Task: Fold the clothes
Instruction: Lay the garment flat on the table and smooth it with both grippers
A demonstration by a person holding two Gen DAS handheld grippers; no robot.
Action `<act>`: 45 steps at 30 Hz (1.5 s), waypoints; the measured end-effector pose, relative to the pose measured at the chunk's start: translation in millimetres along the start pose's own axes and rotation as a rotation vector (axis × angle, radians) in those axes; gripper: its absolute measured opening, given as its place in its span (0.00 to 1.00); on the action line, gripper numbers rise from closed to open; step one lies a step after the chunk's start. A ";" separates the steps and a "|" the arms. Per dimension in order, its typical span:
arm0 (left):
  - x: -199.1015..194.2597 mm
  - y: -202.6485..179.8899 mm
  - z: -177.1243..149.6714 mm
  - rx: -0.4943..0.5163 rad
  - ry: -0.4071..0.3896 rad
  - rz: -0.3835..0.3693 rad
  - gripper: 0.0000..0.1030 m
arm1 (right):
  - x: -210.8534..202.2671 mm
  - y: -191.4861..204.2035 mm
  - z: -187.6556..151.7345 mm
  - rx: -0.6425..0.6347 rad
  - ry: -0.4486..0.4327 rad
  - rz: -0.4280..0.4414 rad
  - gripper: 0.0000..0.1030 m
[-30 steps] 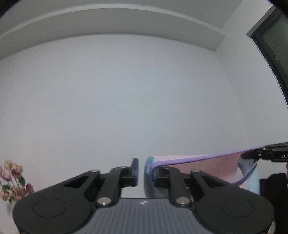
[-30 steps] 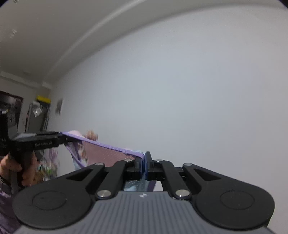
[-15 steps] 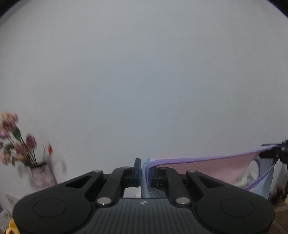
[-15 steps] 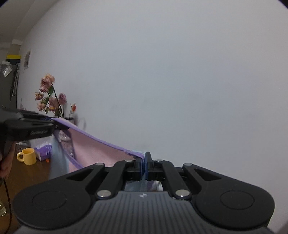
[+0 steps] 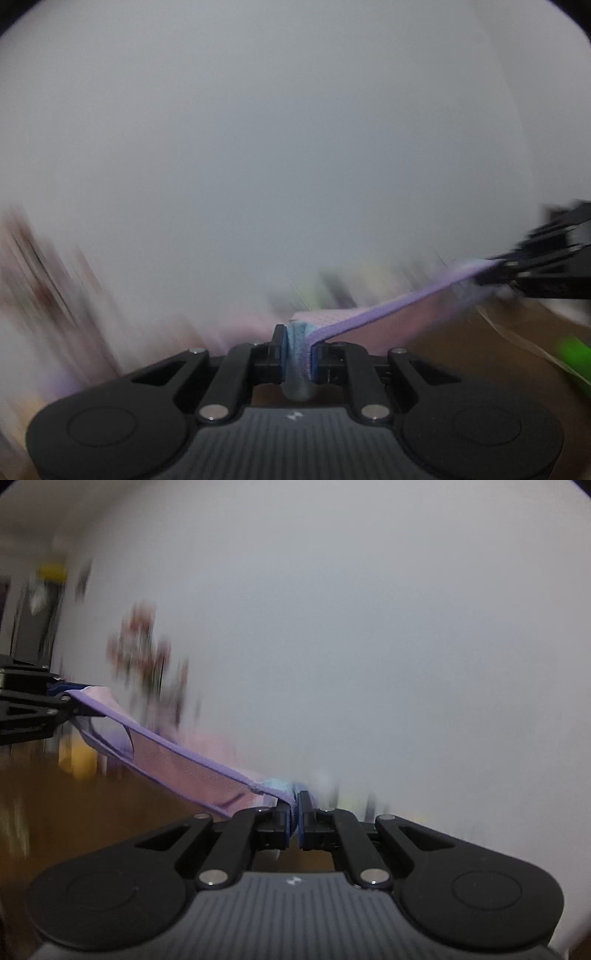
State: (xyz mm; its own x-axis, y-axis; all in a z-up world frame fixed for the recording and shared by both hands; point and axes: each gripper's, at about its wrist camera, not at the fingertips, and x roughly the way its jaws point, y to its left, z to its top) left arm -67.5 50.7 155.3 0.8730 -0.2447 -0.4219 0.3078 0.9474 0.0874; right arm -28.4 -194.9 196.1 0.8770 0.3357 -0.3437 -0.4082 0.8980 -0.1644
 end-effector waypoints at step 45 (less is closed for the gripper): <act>54.7 35.3 -94.7 -0.197 0.284 0.060 0.53 | 20.9 48.5 -145.1 0.152 0.284 0.093 0.37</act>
State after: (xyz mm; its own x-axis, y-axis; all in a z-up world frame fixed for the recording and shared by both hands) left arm -44.7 90.3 49.8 0.7388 -0.1468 -0.6577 0.1561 0.9867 -0.0449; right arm -66.7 -185.6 46.8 0.7235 0.3445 -0.5982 -0.4217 0.9066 0.0120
